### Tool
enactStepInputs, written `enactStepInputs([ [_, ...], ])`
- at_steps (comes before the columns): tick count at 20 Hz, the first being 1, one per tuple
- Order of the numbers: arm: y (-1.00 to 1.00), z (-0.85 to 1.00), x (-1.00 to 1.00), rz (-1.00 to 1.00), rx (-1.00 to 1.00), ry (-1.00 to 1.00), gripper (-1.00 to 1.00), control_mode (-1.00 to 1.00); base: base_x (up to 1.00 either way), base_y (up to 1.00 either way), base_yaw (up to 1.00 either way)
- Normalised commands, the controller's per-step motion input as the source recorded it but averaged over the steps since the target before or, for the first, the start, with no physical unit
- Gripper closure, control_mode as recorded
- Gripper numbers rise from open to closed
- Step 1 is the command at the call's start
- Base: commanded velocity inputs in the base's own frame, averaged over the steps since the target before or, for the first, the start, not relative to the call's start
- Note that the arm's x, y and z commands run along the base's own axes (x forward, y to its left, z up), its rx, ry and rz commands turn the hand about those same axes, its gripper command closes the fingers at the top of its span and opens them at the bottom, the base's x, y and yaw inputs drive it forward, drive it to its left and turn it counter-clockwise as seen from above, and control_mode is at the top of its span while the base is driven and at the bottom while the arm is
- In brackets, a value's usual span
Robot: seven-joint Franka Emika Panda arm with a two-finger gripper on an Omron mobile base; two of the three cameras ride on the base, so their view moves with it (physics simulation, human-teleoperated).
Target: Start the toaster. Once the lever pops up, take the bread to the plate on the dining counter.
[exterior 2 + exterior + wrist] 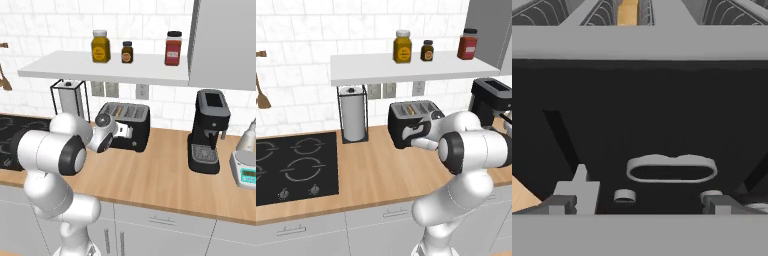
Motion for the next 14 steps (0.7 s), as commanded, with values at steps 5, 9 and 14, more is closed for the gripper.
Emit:
enactStepInputs([
  [5, 0.0, 0.03, 0.0, -0.01, 0.0, -0.05, -1.0, -1.0, 0.0, 0.0, 0.0],
  [9, 0.0, 0.37, -0.01, -0.01, 0.0, -0.01, -1.0, -1.0, 0.0, 0.0, 0.0],
  [14, 0.0, 0.44, -0.09, -0.01, 0.0, 0.0, -1.0, -1.0, 0.0, 0.0, 0.0],
])
